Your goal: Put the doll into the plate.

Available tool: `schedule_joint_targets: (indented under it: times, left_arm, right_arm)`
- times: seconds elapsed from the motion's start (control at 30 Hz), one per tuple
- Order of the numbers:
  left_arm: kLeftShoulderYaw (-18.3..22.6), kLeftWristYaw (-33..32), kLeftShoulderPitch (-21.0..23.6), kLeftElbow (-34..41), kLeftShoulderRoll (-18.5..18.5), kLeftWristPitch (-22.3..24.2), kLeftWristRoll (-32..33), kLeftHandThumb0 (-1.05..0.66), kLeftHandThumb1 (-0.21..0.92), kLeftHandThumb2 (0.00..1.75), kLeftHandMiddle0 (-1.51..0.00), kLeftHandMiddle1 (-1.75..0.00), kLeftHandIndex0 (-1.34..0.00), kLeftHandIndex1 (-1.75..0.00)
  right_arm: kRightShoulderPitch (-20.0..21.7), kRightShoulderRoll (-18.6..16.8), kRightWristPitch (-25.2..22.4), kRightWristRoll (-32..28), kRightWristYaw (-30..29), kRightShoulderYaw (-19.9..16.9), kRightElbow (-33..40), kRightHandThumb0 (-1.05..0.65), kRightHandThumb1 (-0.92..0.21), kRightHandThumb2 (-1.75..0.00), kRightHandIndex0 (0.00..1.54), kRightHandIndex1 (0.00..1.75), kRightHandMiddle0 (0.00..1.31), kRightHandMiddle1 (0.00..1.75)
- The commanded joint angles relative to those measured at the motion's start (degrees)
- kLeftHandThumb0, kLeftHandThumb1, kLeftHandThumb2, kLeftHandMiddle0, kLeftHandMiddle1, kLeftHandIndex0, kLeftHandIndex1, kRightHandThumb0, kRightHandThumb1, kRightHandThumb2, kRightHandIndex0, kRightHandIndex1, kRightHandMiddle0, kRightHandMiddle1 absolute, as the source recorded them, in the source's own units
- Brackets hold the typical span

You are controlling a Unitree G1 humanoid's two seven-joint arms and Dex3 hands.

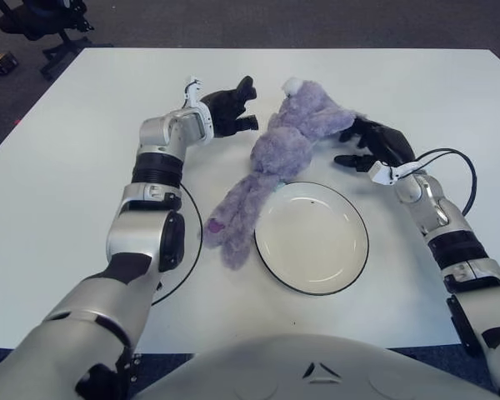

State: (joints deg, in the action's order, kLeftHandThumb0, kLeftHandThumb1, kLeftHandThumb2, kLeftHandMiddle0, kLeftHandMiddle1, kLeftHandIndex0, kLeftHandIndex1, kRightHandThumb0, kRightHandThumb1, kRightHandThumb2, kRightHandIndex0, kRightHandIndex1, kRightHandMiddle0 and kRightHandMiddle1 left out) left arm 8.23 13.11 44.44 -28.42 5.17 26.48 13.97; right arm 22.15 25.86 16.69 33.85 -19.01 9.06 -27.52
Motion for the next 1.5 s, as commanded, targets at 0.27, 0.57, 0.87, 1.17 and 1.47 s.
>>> schedule_joint_targets:
  times: [0.27, 0.57, 0.87, 1.17, 1.47]
  left_arm:
    - [-9.2, -10.5, -7.0, -4.9, 1.8, -41.0, -18.8, -0.16, 0.92, 0.11, -0.7, -1.75, -0.52, -1.75]
    - [-9.9, -13.4, -6.9, -10.2, 2.5, -53.8, -22.4, -0.32, 0.92, 0.26, -0.68, -1.75, -0.45, -1.55]
    - [-11.8, -16.2, -6.1, -15.6, 5.2, -63.6, -27.6, -0.18, 0.92, 0.33, -0.49, -1.63, -0.38, -1.51]
    - [-16.6, -33.8, -7.8, -13.4, 10.5, -64.0, -45.7, -0.01, 0.92, 0.35, -0.43, -1.54, -0.25, -1.45]
    - [-20.5, -44.7, -6.6, -16.7, 12.8, -65.3, -52.8, -0.01, 0.92, 0.37, -0.41, -1.53, -0.22, -1.5]
  right_arm:
    - [-0.2, -2.1, 3.8, 0.9, -13.9, -1.4, -3.2, -0.01, -0.92, -0.22, 0.58, 1.39, 0.42, 1.27]
    - [-0.7, -3.2, 3.4, -0.7, -16.0, -2.6, -2.3, -0.01, -0.92, -0.21, 0.59, 1.38, 0.43, 1.26]
    - [-0.8, -6.0, 5.2, -4.6, -19.3, -6.0, -1.2, -0.01, -0.92, -0.2, 0.59, 1.38, 0.44, 1.26]
    - [-1.3, -7.0, 6.4, -11.0, -15.9, -10.3, 2.8, -0.01, -0.84, -0.34, 0.54, 1.52, 0.54, 1.13]
    - [-1.2, -4.2, 6.1, -5.5, -16.7, -9.8, 3.1, -0.01, -0.89, -0.25, 0.56, 1.46, 0.49, 1.17]
